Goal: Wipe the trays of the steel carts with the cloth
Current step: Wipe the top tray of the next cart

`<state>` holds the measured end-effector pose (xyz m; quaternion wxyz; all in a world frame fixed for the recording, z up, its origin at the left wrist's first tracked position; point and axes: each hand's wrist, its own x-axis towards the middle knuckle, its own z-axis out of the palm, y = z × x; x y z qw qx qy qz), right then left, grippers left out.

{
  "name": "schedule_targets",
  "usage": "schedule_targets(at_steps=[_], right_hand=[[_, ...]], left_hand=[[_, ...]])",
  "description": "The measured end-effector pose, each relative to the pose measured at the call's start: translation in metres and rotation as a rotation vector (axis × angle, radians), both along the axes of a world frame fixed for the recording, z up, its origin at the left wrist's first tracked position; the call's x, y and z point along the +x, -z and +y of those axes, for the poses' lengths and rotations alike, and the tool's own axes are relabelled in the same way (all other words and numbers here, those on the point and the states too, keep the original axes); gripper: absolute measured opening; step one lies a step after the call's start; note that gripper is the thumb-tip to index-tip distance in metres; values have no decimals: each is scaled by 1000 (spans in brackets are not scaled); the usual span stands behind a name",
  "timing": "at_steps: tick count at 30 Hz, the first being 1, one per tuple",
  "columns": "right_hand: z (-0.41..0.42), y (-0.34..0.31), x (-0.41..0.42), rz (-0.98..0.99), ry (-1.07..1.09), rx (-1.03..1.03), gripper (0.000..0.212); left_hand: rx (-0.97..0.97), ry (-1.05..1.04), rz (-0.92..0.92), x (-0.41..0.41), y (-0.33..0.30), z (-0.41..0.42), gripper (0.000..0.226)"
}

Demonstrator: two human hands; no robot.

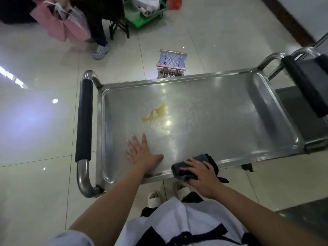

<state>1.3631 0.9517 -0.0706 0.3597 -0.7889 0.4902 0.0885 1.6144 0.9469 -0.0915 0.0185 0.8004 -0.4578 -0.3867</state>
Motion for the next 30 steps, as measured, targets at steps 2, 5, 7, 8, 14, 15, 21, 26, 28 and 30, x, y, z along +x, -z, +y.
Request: schedule_targets(at_steps=[2,5,7,8,14,15,21,26,28,30], right_hand=[[-1,3,1,29,4,-38,44],[0,9,8,84,64,-122,51],[-7,11,17,95,143,-159,54],[-16,11,23,94,190,-171,53],[-102,8,54,104,355,-182,52],[-119,7,59,100,368,-185,51],[-231,12,91,123,310,-210,53],[-313,15,128,119,187,-217,57],[-336,18,145,116,121,-223,57],[-349,22,161,115,36,-229,55]], left_hand=[[11,19,7,4,-9,-2,104],[-65,49,-46,18,-32,-4,84],[-178,88,-173,31,-50,1,78],[-236,98,-252,39,-60,5,78],[-360,-67,-660,103,-96,25,82],[-337,-97,-671,111,-96,27,80],[-323,-115,-731,112,-88,25,75],[-296,-93,-819,115,-80,26,74],[-300,-91,-835,113,-77,26,77],[-316,-90,-847,113,-76,25,77]])
